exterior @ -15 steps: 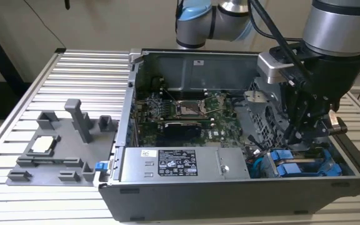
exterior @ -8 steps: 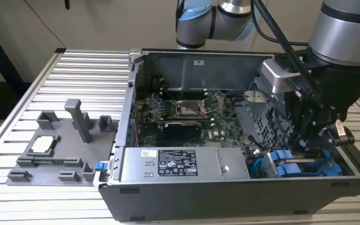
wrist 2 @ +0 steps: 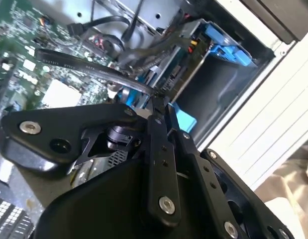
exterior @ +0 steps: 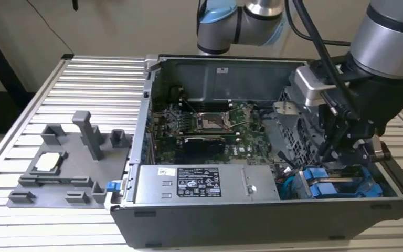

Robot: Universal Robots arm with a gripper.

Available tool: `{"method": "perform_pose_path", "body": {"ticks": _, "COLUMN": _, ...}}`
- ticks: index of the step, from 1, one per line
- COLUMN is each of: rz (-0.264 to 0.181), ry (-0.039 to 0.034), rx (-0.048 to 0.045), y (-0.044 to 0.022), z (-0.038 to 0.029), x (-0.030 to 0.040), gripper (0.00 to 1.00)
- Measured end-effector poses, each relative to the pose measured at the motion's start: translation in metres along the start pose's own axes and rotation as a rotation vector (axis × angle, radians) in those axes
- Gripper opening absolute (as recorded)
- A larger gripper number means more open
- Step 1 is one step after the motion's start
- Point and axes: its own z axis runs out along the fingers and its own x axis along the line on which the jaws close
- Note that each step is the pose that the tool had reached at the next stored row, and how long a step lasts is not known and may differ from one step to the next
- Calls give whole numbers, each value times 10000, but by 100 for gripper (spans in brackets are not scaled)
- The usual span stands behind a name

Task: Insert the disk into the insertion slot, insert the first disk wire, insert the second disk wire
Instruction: 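Insert the first disk wire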

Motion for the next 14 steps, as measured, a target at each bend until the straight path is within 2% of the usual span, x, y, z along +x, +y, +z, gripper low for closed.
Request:
{"method": "perform_pose_path", "body": {"ticks": 1, "rz": 5, "ry": -22, "rx": -74, "y": -9, "z": 2, "x": 8, "gripper": 16}}
{"method": "perform_pose_path", "body": {"ticks": 5, "rz": 27, "ry": -62, "rx": -504, "y": -67, "z": 8, "x": 33, "gripper": 16}}
{"method": "perform_pose_path", "body": {"ticks": 10, "rz": 47, "ry": -107, "rx": -868, "y": -177, "z": 23, "x": 65, "gripper": 16}}
{"method": "perform_pose_path", "body": {"ticks": 14, "rz": 62, "ry": -132, "rx": -1160, "y": -229, "z": 28, "x": 134, "gripper": 16}}
